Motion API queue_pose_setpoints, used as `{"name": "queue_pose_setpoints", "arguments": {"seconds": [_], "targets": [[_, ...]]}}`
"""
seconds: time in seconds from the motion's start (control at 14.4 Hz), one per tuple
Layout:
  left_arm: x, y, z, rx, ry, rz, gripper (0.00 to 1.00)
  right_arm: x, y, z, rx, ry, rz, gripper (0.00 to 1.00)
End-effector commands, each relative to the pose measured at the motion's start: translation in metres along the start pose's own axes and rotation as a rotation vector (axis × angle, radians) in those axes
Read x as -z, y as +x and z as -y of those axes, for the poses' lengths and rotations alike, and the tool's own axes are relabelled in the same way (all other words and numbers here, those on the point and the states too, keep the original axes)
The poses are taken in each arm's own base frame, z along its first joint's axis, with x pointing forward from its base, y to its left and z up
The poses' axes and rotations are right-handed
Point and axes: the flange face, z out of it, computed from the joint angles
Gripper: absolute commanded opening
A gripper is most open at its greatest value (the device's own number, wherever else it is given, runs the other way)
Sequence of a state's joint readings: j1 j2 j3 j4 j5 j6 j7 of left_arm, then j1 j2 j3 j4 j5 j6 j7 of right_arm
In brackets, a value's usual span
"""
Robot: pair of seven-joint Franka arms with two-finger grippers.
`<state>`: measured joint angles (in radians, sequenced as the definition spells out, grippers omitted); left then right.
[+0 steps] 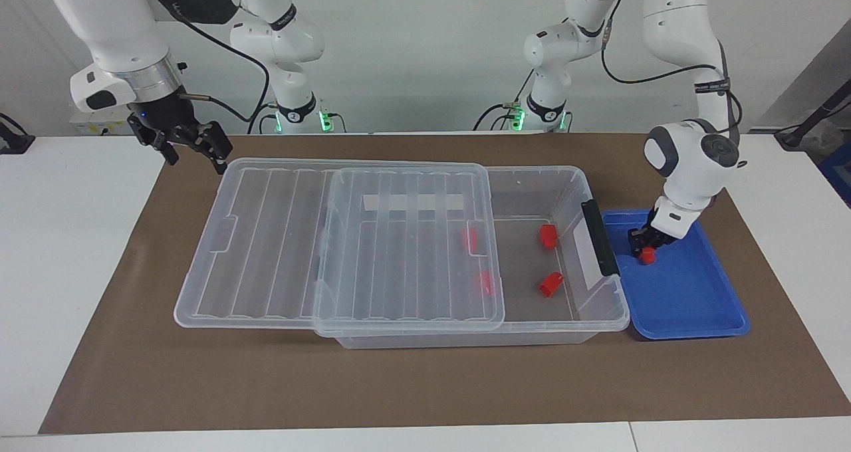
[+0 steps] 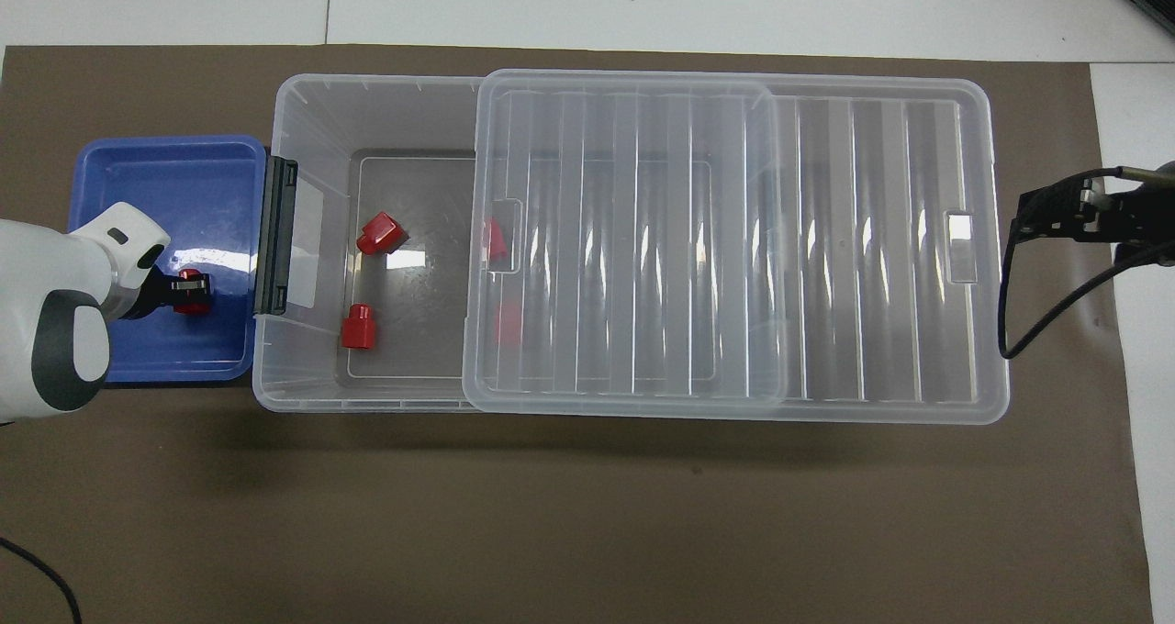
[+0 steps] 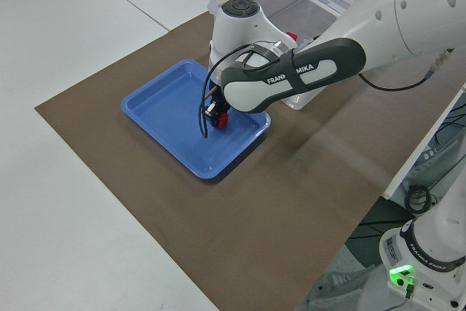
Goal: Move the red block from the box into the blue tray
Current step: 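Lower the red block into the blue tray and open the left gripper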
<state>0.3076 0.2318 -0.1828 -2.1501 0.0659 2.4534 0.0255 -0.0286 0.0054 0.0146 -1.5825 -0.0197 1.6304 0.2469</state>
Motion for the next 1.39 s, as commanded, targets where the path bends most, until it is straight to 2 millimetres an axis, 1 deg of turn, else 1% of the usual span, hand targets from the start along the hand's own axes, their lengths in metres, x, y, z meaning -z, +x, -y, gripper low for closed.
{"name": "queue_pose_setpoints", "arguments": {"seconds": [0.0, 0.07, 0.14, 0.21, 0.28, 0.42, 0.49, 0.56, 0.69, 0.76, 0.83, 0.9, 0.97, 1.04, 1.11, 1.18, 1.25, 1.32], "targets": [[-0.007, -0.009, -0.005, 0.002, 0.012, 0.0, 0.0, 0.002, 0.001, 0.0, -0.014, 0.009, 0.007, 1.0], [-0.007, -0.009, -0.005, 0.002, 0.012, 0.001, 0.0, 0.002, 0.001, -0.001, -0.016, 0.009, 0.007, 1.0], [-0.007, -0.009, -0.005, -0.001, 0.012, 0.0, 0.15, 0.002, 0.001, -0.001, -0.016, 0.009, 0.007, 1.0], [-0.007, -0.009, -0.005, 0.001, 0.012, 0.0, 0.62, 0.002, 0.001, 0.0, -0.014, 0.009, 0.007, 1.0], [-0.007, -0.008, -0.005, 0.001, 0.012, -0.002, 1.0, 0.002, 0.001, 0.0, -0.014, 0.009, 0.007, 1.0], [-0.001, -0.004, -0.004, -0.001, 0.013, 0.005, 1.0, 0.002, 0.001, 0.0, -0.014, 0.009, 0.007, 1.0], [0.01, 0.003, -0.005, -0.001, 0.016, 0.018, 1.0, 0.002, 0.001, 0.0, -0.014, 0.009, 0.007, 1.0], [0.028, 0.013, -0.011, -0.012, 0.02, 0.041, 1.0, 0.001, 0.001, -0.001, -0.016, 0.007, 0.013, 1.0], [0.085, 0.035, -0.015, -0.016, 0.029, 0.113, 1.0, 0.002, 0.0, -0.003, -0.017, 0.007, 0.013, 1.0], [0.113, 0.04, -0.016, -0.01, 0.031, 0.158, 1.0, 0.002, 0.0, -0.003, -0.017, 0.007, 0.013, 1.0], [0.139, 0.038, -0.02, -0.012, 0.032, 0.184, 1.0, 0.002, 0.0, -0.001, -0.02, 0.009, 0.008, 1.0], [0.162, 0.029, -0.025, -0.016, 0.038, 0.205, 1.0, 0.0, 0.001, 0.0, -0.023, 0.009, 0.007, 1.0], [0.181, 0.019, -0.026, -0.015, 0.045, 0.217, 1.0, -0.003, 0.0, 0.0, -0.022, 0.009, 0.005, 0.93], [0.2, 0.01, -0.028, -0.016, 0.052, 0.217, 1.0, -0.007, 0.0, 0.001, -0.02, 0.012, -0.004, 0.76], [0.22, 0.0, -0.031, -0.016, 0.059, 0.209, 1.0, -0.009, 0.001, 0.002, -0.019, 0.015, -0.017, 0.39], [0.241, -0.008, -0.032, -0.012, 0.067, 0.193, 1.0, -0.011, 0.002, -0.001, -0.016, 0.018, -0.029, 0.0], [0.256, -0.015, -0.034, -0.015, 0.073, 0.174, 1.0, -0.019, 0.003, -0.004, -0.018, 0.02, -0.039, 0.0], [0.263, -0.018, -0.037, -0.02, 0.074, 0.162, 1.0, -0.025, 0.005, -0.014, -0.038, 0.025, -0.066, 0.0]]}}
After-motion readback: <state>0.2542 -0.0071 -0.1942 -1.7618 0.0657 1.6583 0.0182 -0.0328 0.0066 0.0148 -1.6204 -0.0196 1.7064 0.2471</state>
